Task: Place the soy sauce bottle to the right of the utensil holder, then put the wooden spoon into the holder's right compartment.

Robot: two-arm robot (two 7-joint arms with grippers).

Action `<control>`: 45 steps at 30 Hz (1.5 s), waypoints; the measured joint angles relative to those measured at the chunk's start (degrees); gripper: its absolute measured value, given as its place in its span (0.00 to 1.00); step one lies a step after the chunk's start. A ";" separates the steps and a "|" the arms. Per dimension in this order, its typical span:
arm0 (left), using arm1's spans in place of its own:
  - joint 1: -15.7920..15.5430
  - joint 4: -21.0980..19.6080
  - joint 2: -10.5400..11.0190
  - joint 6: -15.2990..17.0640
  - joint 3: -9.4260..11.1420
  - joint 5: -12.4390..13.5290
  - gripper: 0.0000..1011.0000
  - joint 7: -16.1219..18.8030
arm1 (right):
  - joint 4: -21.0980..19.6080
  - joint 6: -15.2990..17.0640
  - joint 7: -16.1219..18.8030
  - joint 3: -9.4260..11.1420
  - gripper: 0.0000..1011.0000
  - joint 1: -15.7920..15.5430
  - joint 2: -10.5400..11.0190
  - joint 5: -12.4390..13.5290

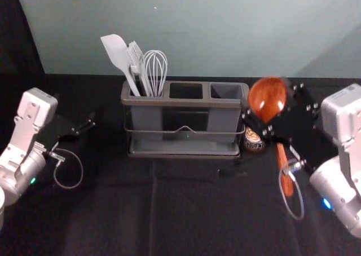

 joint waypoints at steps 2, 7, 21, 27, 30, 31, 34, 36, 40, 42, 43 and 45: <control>0.00 0.00 0.00 0.00 0.00 0.00 0.99 0.00 | 1.27 -2.49 -0.35 -0.03 0.83 1.36 -0.51 0.42; 0.00 0.00 0.00 0.00 0.00 0.00 0.99 0.00 | 4.33 -7.00 -0.61 -0.38 0.83 4.82 -1.02 1.04; 0.00 0.00 0.00 0.00 0.00 0.00 0.99 0.00 | 18.12 -21.79 5.18 -3.09 0.83 18.18 0.56 7.03; 0.00 0.00 0.00 0.00 0.00 0.00 0.99 0.00 | 23.07 -25.06 6.01 -3.86 0.83 22.51 -0.22 8.67; 0.00 0.00 0.00 0.00 0.00 0.00 0.99 0.00 | 26.00 -26.71 6.60 -4.38 0.83 24.77 -0.78 9.53; 0.00 0.00 0.00 0.01 0.00 0.00 0.99 0.00 | 27.68 -27.69 6.87 -4.65 0.83 25.97 -1.15 9.88; 0.00 0.00 0.00 0.00 0.00 0.00 0.99 0.00 | 30.89 -29.58 7.27 -5.12 0.83 28.21 -2.00 10.43; 0.00 0.00 0.00 0.00 0.00 0.00 0.99 0.00 | 32.28 -30.33 7.37 -5.34 0.83 29.28 -2.43 10.59; 0.00 0.00 0.00 0.00 0.00 0.00 0.99 0.00 | 35.25 -31.61 7.64 -5.79 0.83 31.48 -3.44 10.89; 0.00 0.00 0.00 0.00 0.00 0.00 0.99 0.00 | 36.74 -32.02 7.67 -6.00 0.83 32.75 -4.05 10.95; 0.00 0.00 0.00 0.00 0.00 0.00 0.99 0.00 | 37.55 -32.16 7.67 -6.10 0.83 33.39 -4.34 10.95; 0.00 0.00 0.00 0.00 0.00 0.00 0.99 0.00 | 38.40 -32.28 7.67 -6.20 0.83 34.04 -4.68 10.95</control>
